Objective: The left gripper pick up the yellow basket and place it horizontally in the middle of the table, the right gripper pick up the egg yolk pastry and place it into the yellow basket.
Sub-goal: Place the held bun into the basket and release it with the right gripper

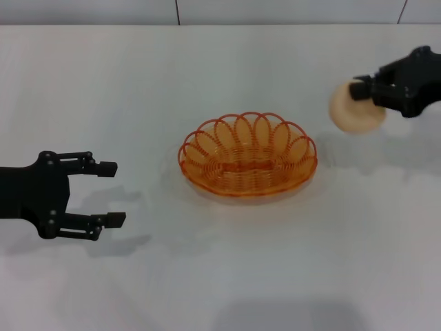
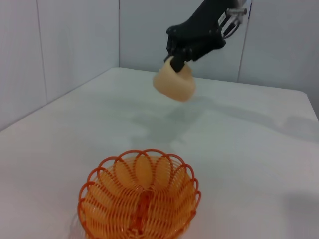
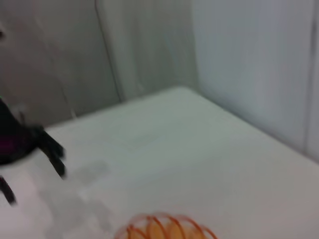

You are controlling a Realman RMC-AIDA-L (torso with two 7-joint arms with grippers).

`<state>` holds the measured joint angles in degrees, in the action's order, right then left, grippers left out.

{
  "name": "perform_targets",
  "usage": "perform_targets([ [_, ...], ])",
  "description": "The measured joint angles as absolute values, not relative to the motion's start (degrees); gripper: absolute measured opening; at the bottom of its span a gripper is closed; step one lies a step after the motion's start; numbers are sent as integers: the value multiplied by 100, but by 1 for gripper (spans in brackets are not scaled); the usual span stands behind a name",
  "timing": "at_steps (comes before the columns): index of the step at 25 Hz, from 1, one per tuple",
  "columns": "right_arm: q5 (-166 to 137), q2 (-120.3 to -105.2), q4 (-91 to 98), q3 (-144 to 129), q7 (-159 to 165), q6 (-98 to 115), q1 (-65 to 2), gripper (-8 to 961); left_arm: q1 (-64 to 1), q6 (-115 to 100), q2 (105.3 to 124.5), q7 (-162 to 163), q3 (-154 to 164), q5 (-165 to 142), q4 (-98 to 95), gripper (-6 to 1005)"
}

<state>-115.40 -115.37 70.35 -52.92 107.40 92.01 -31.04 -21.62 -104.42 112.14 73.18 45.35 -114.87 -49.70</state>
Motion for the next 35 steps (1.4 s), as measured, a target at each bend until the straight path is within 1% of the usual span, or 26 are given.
perform_targets([
  [4,-10681,-11579,6406,-5663,10096,8886,-3033,30,-2167,-10437,11236,7308,4535,-11483,-4967,818],
  [14,-8157,-11585,4199,-6455,7720,7871,-3056,49,-2179,-10312,11290,7305,4537,-11483,-4956,818],
  [23,-7706,-11609,3486,-6989,7074,7493,-3230,70,-2181,-10309,11314,7284,4544,-11487,-4957,818],
  [31,-7461,-11611,3509,-7598,7066,6987,-3235,273,-2207,-10301,11334,7247,4536,-11488,-4957,818],
  [35,-7457,-11584,3557,-7577,7045,7026,-3099,457,-2199,-10301,11338,7238,4535,-11487,-4957,818],
])
